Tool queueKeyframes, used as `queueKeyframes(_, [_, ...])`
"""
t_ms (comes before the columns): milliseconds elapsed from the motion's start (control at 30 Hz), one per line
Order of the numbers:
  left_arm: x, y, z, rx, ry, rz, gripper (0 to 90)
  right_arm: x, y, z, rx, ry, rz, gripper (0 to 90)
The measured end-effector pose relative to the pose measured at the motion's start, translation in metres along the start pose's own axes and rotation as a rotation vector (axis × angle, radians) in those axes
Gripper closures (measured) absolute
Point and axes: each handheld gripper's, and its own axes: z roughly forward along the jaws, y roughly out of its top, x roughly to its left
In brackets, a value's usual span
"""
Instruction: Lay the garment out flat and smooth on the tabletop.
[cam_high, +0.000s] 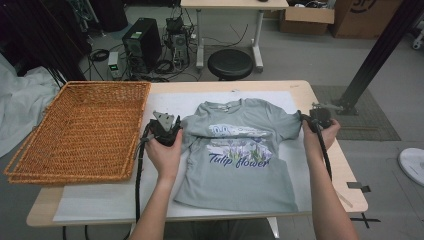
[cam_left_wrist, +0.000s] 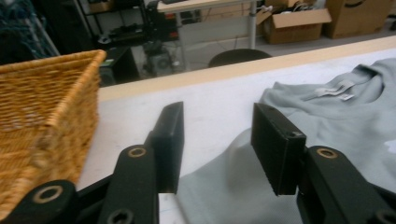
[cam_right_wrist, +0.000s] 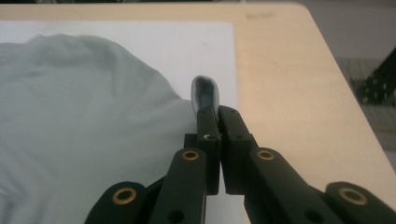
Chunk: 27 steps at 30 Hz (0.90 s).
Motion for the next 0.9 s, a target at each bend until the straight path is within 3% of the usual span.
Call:
queueKeyframes(67, [-0.001,0.000,0.007,0.008,-0.008,-0.007,47.4,-0.005,-0.005,-0.002,-0.007,-0.020,0.012,81.0])
queueKeyframes(133, [0.000,0.001,0.014,0.012,-0.011,-0.017,43.9,-0.009,-0.008,-0.006,-0.040,-0.024,0.046,67.7])
queueKeyframes(233, [-0.003,0.005,0.028,0.030,-0.047,-0.004,42.2,-0.009,-0.009,-0.013,-0.091,-0.006,0.039,65.0])
queueKeyframes(267, [-0.004,0.007,0.034,0.043,-0.096,-0.014,40.3,-0.008,-0.008,-0.016,-0.105,0.010,0.031,64.3])
queueKeyframes(333, [-0.007,0.010,0.040,0.052,-0.231,-0.047,38.9,-0.005,-0.007,-0.021,-0.129,0.043,0.017,64.0])
queueKeyframes(367, [-0.010,0.012,0.040,0.047,-0.275,-0.035,38.6,-0.003,-0.006,-0.024,-0.144,0.045,0.006,64.1])
queueKeyframes(433, [-0.016,0.014,0.041,0.056,-0.308,0.029,39.8,0.000,-0.005,-0.029,-0.162,0.067,-0.007,64.4])
queueKeyframes(500, [-0.019,0.013,0.046,0.068,-0.312,0.060,42.3,0.003,-0.003,-0.031,-0.172,0.077,-0.020,64.8])
queueKeyframes(567, [-0.018,0.012,0.054,0.120,-0.298,0.105,45.1,0.006,-0.002,-0.033,-0.182,0.089,-0.025,65.2])
queueKeyframes(700, [-0.015,0.007,0.071,0.218,-0.293,0.134,49.1,0.012,-0.001,-0.036,-0.190,0.111,-0.053,65.3])
queueKeyframes(767, [-0.014,0.008,0.074,0.268,-0.320,0.133,61.7,0.013,-0.001,-0.037,-0.194,0.120,-0.058,66.7])
queueKeyframes(800, [-0.012,0.010,0.075,0.281,-0.317,0.139,75.3,0.014,-0.001,-0.037,-0.197,0.123,-0.060,67.6])
queueKeyframes(833, [-0.012,0.012,0.075,0.287,-0.297,0.133,81.1,0.014,-0.001,-0.038,-0.200,0.129,-0.060,68.3])
queueKeyframes(900, [-0.010,0.018,0.075,0.263,-0.230,0.146,82.7,0.016,-0.001,-0.038,-0.205,0.137,-0.060,68.8])
